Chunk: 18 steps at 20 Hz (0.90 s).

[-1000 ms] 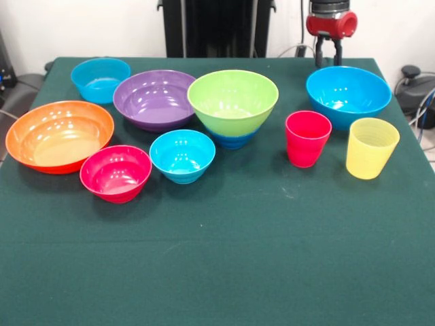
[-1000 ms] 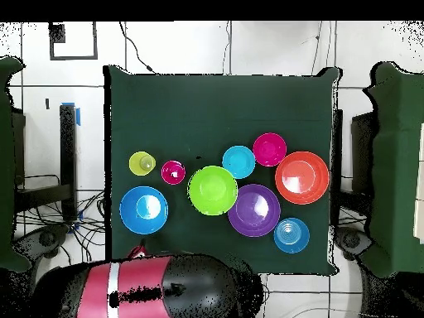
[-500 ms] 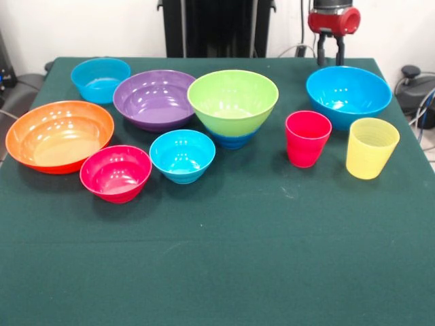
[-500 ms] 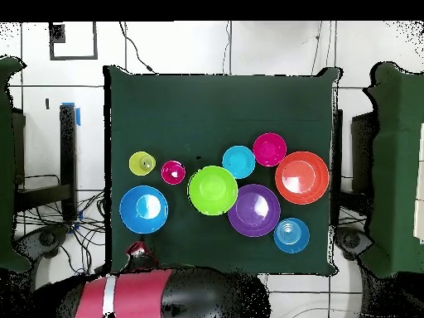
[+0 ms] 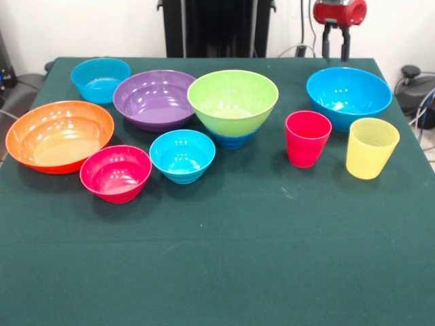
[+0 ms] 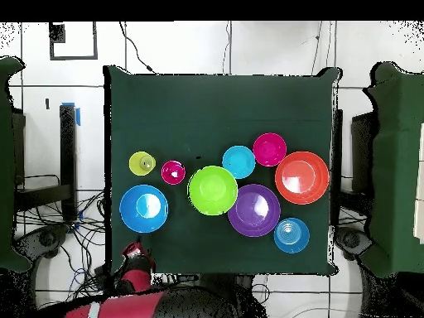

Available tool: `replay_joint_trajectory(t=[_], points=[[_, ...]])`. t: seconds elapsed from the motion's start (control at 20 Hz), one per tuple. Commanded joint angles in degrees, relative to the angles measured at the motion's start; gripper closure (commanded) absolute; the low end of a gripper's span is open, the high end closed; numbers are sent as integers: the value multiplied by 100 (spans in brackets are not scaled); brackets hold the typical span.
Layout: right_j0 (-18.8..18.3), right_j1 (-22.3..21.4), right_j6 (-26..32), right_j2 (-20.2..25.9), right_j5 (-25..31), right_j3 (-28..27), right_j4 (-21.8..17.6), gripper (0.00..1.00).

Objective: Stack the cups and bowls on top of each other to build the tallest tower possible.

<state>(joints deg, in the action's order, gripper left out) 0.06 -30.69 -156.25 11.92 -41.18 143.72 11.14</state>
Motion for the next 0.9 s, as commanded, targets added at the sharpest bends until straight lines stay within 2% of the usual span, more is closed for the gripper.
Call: replay_joint_trajectory(t=[0.05, 0.4, 0.5, 0.75, 0.9], points=[[148, -633, -1356, 577, 1008, 97, 593, 0], [188, -484, -1394, 481, 910, -21, 619, 0], [172, -257, -1359, 406, 766, -161, 556, 0], [159, -65, -1264, 354, 731, -356, 555, 0], [25, 146, -1158, 319, 689, -531, 436, 0]])
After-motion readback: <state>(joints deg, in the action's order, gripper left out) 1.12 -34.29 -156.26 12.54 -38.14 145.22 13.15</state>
